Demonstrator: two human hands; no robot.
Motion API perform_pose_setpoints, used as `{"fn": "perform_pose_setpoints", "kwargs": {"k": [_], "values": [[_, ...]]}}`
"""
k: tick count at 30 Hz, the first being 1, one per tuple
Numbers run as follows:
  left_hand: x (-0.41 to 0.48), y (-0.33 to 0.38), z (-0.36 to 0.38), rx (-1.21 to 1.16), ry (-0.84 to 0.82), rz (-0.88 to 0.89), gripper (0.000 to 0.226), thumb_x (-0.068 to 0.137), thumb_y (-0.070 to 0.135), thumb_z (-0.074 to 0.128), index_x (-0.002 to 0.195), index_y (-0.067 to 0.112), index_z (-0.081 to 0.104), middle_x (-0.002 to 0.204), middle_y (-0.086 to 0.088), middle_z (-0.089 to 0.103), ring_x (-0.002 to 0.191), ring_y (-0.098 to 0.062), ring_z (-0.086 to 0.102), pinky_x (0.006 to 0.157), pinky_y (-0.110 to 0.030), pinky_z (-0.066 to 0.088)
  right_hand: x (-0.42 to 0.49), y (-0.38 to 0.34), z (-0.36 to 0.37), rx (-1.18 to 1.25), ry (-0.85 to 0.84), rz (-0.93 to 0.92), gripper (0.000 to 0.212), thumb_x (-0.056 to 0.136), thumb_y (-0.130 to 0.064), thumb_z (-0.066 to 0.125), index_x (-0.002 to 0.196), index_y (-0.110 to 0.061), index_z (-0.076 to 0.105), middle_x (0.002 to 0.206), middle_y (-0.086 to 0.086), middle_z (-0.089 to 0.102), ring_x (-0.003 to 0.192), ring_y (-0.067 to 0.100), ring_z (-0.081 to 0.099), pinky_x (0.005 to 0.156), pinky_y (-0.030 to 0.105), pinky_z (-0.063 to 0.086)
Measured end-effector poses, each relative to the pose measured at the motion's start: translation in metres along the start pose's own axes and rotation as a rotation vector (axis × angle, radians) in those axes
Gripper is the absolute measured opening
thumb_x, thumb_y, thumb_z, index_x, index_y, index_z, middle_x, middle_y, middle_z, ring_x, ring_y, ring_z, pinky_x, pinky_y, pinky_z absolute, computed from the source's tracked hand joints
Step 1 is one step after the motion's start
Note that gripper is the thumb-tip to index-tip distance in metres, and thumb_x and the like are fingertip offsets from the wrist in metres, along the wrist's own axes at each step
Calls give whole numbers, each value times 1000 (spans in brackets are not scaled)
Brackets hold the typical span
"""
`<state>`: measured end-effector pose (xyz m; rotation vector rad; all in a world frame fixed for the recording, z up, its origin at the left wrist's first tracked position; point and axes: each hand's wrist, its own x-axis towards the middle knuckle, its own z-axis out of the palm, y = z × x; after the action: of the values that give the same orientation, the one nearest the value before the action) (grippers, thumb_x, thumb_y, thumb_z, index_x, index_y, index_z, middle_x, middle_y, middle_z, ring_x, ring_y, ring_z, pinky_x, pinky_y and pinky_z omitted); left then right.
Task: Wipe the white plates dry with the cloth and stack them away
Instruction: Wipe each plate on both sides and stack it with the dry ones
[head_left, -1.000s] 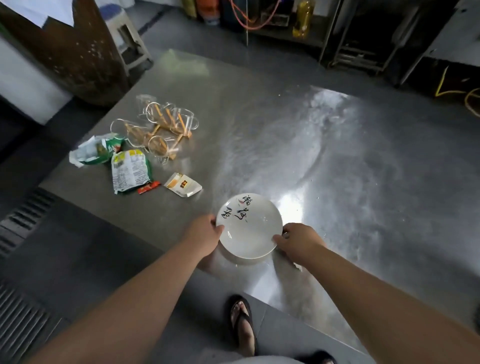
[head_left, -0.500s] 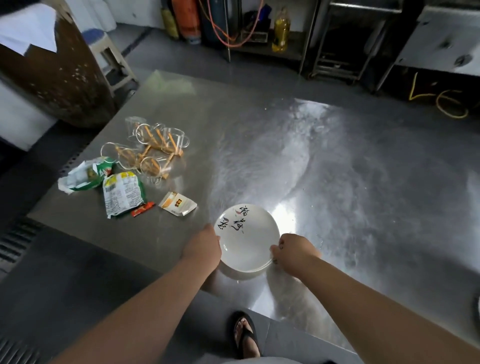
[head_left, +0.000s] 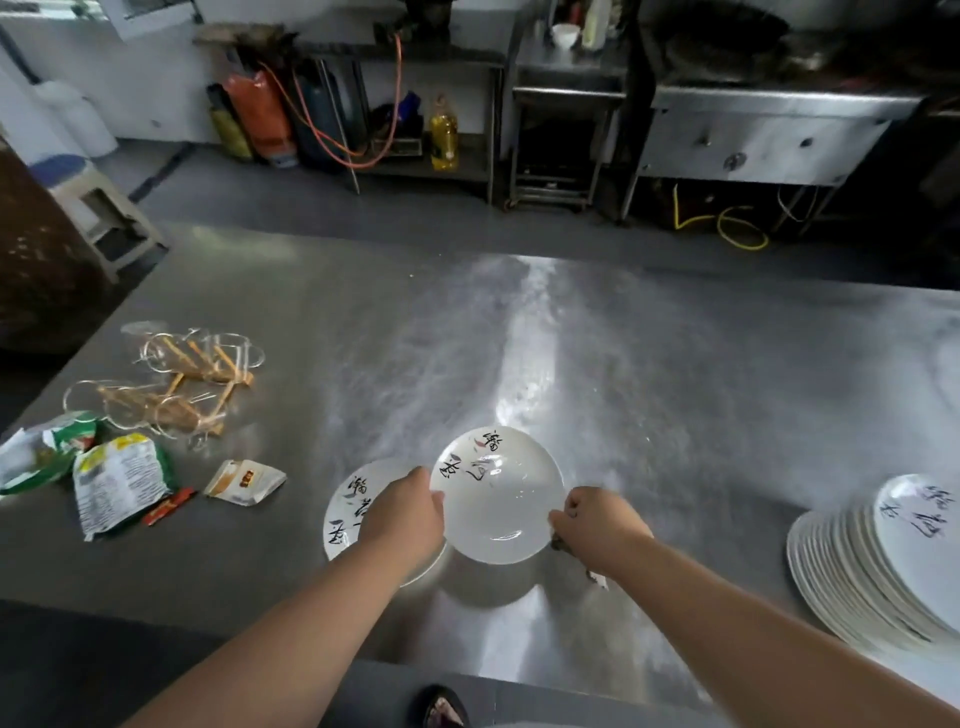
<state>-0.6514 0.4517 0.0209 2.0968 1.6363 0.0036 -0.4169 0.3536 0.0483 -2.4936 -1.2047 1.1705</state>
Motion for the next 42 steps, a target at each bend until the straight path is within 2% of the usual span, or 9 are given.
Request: {"fn": "perform_pose_setpoints", "kwargs": {"k": [4, 9, 16, 29, 31, 33, 36, 38, 42], "values": [[-5, 51, 27, 8, -60, 72, 21, 106, 39, 48, 96, 20, 43, 108, -7, 68, 102, -33, 63, 71, -36, 39, -5, 56, -25, 32, 1, 88, 14, 84, -31, 60, 75, -20, 59, 77, 0, 77, 70, 23, 71, 59, 27, 50], [-21, 98, 67, 47, -128, 129, 27, 107, 40, 46, 109, 14, 53, 114, -8, 68, 107, -32, 62, 75, -37, 40, -9, 118, -45, 5, 6, 130, 17, 87, -32, 60, 75, -21, 56, 81, 2, 74, 63, 19, 63, 55, 26, 46], [-37, 131, 112, 54, -142, 105, 27, 107, 41, 44, 109, 14, 50, 108, -7, 68, 99, -31, 66, 74, -38, 45, -3, 172, -50, -10, -35, 139, 21, 94, -33, 57, 79, -19, 56, 77, 6, 69, 51, 22, 61, 46, 26, 46], [-52, 123, 135, 124, -60, 121, 29, 106, 45, 44, 107, 17, 52, 95, 0, 67, 88, -24, 67, 67, -35, 44, 7, 192, -39, -102, -82, 111, 21, 96, -43, 57, 88, -25, 62, 87, -2, 68, 80, 21, 68, 72, 37, 59], [-52, 115, 139, 120, 26, 175, 35, 101, 53, 44, 106, 19, 54, 98, 1, 65, 91, -25, 65, 71, -37, 47, 5, 190, -42, -110, -10, 110, 23, 96, -48, 58, 90, -26, 60, 88, -4, 68, 79, 18, 65, 74, 37, 58], [-54, 106, 147, 125, 80, 233, 53, 92, 62, 45, 124, 20, 55, 118, -2, 62, 109, -28, 61, 87, -45, 50, 3, 185, -44, -35, 114, 92, 24, 98, -49, 59, 98, -25, 57, 92, -5, 66, 81, 18, 63, 72, 36, 53], [-57, 91, 164, 145, -13, 261, 89, 93, 70, 42, 164, 22, 18, 169, -7, 25, 155, -31, 26, 120, -54, 27, 1, 171, -41, 96, 238, 36, 35, 97, -49, 61, 120, -24, 53, 109, -6, 59, 93, 21, 59, 76, 33, 44], [-58, 85, 174, 185, -47, 314, 93, 98, 72, 31, 167, 22, -7, 176, -6, -2, 161, -29, 4, 125, -56, 11, 3, 162, -34, 111, 226, -18, 39, 96, -47, 62, 127, -26, 50, 122, -6, 53, 98, 20, 56, 80, 33, 44], [-58, 86, 173, 257, -122, 359, 90, 94, 78, -2, 161, 23, -26, 170, 4, -30, 158, -24, -25, 128, -55, -4, 11, 154, -14, 80, 223, -247, 46, 100, -26, 59, 145, -25, 48, 146, -3, 44, 115, 24, 59, 90, 36, 51]]}}
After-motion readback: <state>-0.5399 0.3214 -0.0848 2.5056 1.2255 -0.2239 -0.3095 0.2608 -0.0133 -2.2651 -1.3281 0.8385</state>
